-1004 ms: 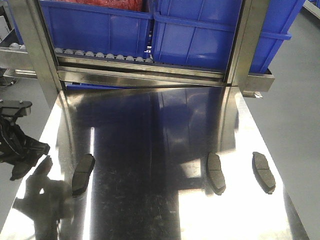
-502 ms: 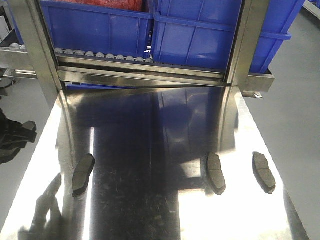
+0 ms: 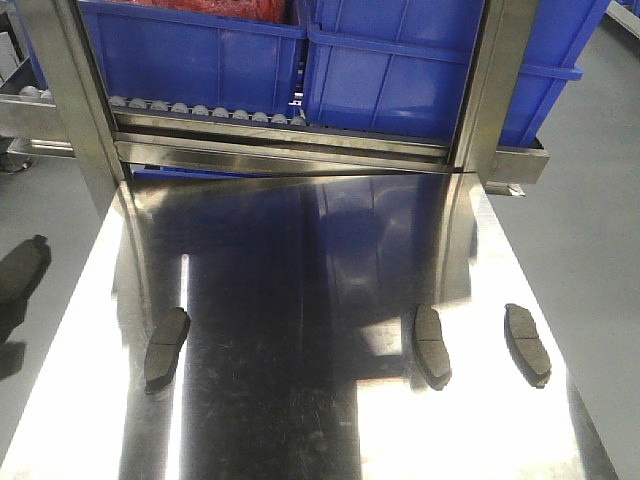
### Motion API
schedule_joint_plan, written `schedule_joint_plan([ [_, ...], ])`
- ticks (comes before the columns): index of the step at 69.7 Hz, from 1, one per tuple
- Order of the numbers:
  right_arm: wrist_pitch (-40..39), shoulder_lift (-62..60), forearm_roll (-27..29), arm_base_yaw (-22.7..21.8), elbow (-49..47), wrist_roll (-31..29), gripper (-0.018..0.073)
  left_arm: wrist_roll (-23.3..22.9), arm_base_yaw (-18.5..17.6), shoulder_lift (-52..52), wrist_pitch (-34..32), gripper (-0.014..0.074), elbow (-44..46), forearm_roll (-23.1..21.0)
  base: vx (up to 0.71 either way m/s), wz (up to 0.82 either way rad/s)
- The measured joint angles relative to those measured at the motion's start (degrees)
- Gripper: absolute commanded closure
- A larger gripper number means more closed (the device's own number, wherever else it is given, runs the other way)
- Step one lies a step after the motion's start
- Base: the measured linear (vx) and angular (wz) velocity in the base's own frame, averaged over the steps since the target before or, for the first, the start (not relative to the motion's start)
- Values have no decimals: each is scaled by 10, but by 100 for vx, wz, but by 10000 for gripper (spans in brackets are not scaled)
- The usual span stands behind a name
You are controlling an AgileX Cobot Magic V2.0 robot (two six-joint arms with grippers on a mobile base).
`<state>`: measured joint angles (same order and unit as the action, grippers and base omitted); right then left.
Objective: Move and align brake pads A on conveyor
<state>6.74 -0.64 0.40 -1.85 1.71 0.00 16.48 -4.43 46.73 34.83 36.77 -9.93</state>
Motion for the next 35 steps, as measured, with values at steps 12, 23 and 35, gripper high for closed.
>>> schedule_joint_plan([
  [12,0,0,0,0,0,0,566,0,0,-145,-53,482,-86,-24,0,0],
  [23,0,0,0,0,0,0,566,0,0,-240,-60,482,-135,-26,0,0],
  [35,0,0,0,0,0,0,566,-8,-1,-297,-61,482,-147,-27,0,0],
])
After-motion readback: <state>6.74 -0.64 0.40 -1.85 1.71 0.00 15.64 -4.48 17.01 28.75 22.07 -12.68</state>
